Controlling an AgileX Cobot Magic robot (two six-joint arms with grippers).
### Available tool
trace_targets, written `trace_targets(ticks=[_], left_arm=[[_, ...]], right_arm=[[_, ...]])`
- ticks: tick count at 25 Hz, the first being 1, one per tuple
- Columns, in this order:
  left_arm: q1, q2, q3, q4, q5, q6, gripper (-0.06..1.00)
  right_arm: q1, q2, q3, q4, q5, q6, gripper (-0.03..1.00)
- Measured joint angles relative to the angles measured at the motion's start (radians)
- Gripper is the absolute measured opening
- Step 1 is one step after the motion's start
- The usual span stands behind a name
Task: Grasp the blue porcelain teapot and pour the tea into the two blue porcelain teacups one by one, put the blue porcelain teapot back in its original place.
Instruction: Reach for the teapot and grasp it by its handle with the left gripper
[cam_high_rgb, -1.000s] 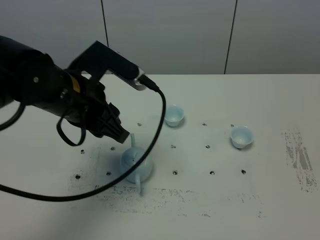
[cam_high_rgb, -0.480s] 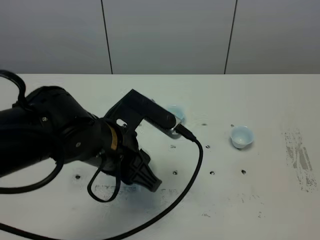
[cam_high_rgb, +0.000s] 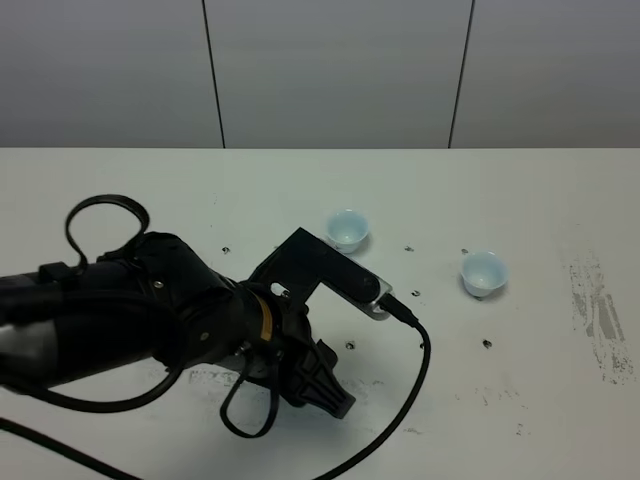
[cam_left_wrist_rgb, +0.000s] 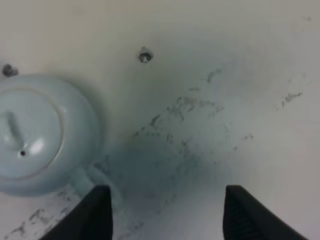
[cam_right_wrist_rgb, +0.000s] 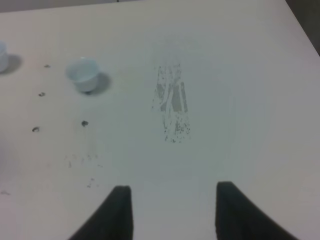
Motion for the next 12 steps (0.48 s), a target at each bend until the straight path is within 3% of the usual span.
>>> trace_targets(ticks=[12], left_arm=[[-0.001, 0.130, 0.000, -0.015, -0.114, 0.000, 0.55]], right_arm=[[0.000, 0.000, 0.000, 0.000, 0.000, 0.000, 0.40]])
